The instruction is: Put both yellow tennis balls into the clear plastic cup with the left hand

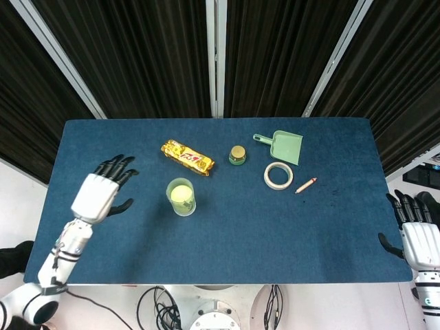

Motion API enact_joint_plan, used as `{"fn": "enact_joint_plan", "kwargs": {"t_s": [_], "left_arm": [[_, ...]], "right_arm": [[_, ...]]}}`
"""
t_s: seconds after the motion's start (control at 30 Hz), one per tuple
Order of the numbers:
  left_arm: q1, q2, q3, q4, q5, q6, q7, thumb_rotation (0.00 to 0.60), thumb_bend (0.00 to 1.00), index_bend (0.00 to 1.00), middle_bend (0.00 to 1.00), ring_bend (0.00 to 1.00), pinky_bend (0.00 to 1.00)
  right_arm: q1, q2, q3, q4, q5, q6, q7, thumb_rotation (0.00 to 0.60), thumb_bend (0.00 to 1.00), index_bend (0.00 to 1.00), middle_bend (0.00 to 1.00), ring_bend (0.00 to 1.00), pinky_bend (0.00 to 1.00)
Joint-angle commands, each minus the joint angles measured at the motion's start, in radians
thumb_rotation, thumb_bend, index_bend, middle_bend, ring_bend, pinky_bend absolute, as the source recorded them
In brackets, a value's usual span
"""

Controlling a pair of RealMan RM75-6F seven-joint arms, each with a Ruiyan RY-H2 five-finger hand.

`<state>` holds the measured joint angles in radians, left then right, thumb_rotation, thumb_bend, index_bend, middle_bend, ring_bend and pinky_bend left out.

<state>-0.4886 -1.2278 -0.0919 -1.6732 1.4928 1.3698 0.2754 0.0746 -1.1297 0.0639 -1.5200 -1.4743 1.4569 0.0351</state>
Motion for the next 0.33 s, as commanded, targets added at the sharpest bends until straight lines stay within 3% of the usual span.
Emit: {"fn": "enact_joint_plan", "kwargs": {"t_s": [0.03,0.17,0.33], "left_arm": [[0.148,0.039,0.091,0.074,0.001,0.129,0.092,0.6,0.14,0.19,0.12,0.04,0.16],[0.22,0.1,0.132,0.075,-0.117,0.058,-0.037,0.6,0.13,0.03,0.03,0.0,0.07],[0.257,0.104,0.128,0.126,-0.113,0.071,-0.144,0.6,0.14,0.0,0.0,0.0,0.05]], "right_arm": [[0.001,-0.003,-0.009,0.008,-0.017,0.002,-0.019,0.6,0.24,0.0,0.0,0.0,0.0],[0.006,-0.01,-0.023,0.039,-0.063,0.013,-0.04,0.6,0.21,0.0,0.0,0.0,0.0],[0.01,-0.025,-0.025,0.052,-0.07,0.014,-0.053,0.6,0.21,0.0,0.0,0.0,0.0]]}}
